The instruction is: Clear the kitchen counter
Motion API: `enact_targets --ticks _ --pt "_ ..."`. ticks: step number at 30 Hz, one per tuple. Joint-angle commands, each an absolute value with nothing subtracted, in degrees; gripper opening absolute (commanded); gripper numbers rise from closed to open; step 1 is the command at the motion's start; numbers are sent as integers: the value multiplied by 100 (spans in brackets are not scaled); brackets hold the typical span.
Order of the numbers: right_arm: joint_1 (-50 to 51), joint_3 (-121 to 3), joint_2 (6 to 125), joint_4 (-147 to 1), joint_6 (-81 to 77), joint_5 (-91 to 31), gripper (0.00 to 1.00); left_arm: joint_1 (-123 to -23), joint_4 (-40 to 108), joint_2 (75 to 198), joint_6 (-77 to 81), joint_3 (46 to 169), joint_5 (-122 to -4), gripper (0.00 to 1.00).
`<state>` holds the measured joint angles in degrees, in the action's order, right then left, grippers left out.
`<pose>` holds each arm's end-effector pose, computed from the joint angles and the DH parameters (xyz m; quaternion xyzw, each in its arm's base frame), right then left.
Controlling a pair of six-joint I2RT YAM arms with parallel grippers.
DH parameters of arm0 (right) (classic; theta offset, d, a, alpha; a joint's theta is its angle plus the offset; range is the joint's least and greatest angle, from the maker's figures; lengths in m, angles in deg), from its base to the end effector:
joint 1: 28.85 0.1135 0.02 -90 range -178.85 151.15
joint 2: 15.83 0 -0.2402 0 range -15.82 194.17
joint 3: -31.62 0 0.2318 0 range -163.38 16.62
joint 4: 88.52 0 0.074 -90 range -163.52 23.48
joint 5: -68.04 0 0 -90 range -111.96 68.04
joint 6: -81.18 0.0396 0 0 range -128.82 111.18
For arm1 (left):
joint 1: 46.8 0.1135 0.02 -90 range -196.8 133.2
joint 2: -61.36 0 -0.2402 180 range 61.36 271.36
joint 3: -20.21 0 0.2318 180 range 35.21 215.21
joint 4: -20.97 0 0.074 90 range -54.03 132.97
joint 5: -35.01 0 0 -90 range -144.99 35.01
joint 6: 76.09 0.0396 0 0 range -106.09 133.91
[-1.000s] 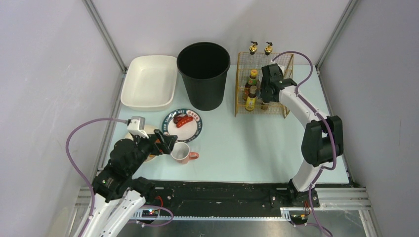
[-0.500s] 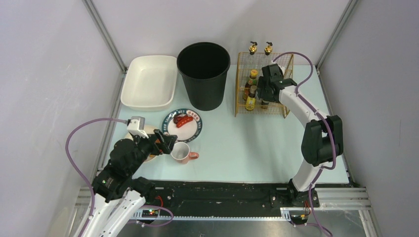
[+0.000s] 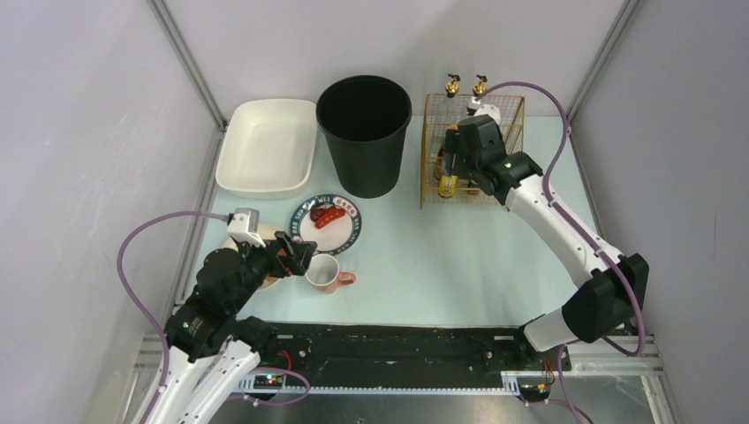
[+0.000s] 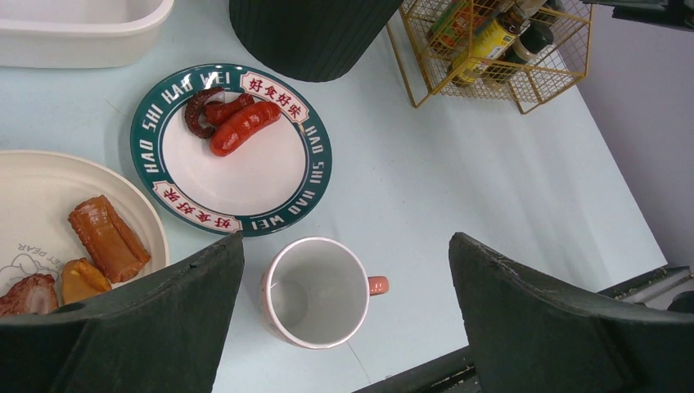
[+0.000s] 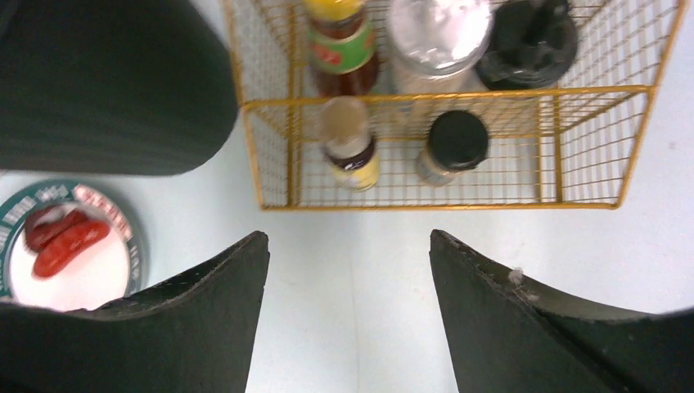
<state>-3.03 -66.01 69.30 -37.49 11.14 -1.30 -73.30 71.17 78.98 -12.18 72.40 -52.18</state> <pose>0.2876 0.1237 0.3338 0.0325 0.8890 0.0173 0.4564 0.0826 -0.0390 0.2871 -0.0120 0.7965 -0.2501 0.5503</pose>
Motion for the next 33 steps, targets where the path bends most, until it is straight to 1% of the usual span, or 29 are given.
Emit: enact_targets --ticks 1,5,9,11,16,22,27,33 --pt "185 -6531 6581 -3681 991 -21 76 -7360 6978 7955 -1296 7212 -5165 98" --pt "881 -6521 6549 -3749 1000 -194 76 -7360 6980 7954 -1296 7213 -5165 98" --pt "1419 -6520 6829 -3830 1060 -85 76 -7363 6975 7935 -1295 7211 -5165 98" --pt "1555 -6522 7053 -3847 1288 -168 76 -7361 6987 7917 -1306 7207 -5157 98" --pt "1791 -6487 7549 -4167 1825 -1077 75 -7360 6987 7877 -1305 7204 -5139 98" --pt "2028 -6460 8130 -4660 2645 -1843 73 -7361 6989 7830 -1309 7200 -5131 98" --pt "2232 -6343 8562 -5130 3348 -2115 73 -7361 6989 7776 -1316 7194 -5130 98" --pt "2386 -6047 8881 -5599 4061 -2127 70 -7361 6982 7775 -1302 7199 -5179 98"
